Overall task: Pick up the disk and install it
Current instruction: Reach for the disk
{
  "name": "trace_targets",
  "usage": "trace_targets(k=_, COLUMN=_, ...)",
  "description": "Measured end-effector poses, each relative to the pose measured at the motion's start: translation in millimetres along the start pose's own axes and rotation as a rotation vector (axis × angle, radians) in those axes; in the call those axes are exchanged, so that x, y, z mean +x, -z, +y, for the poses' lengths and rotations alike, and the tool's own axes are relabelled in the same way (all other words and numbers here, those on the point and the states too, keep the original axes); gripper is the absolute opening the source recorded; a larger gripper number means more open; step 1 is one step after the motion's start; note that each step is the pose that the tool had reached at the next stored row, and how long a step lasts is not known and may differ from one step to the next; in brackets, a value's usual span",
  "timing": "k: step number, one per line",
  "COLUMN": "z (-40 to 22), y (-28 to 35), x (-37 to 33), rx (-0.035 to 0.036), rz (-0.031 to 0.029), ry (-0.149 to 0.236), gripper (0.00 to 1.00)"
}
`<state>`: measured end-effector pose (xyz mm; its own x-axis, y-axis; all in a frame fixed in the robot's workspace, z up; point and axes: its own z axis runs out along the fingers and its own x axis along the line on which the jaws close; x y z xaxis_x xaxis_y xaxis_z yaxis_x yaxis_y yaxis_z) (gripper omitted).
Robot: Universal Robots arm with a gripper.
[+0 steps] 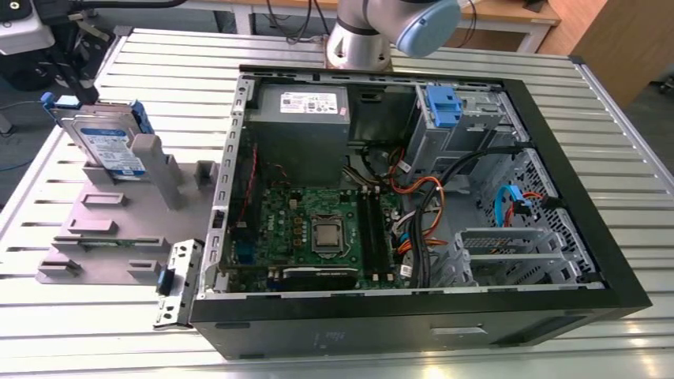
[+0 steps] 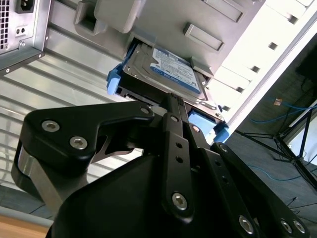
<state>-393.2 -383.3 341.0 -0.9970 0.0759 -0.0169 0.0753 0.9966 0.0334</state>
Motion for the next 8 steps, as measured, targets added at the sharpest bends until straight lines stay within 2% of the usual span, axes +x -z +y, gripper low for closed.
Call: trace_targets(k=8, z=0.1, y=-4.4, x=3.1, rx=0.0001, rz=0.0001, ry=0.0, gripper=0.11)
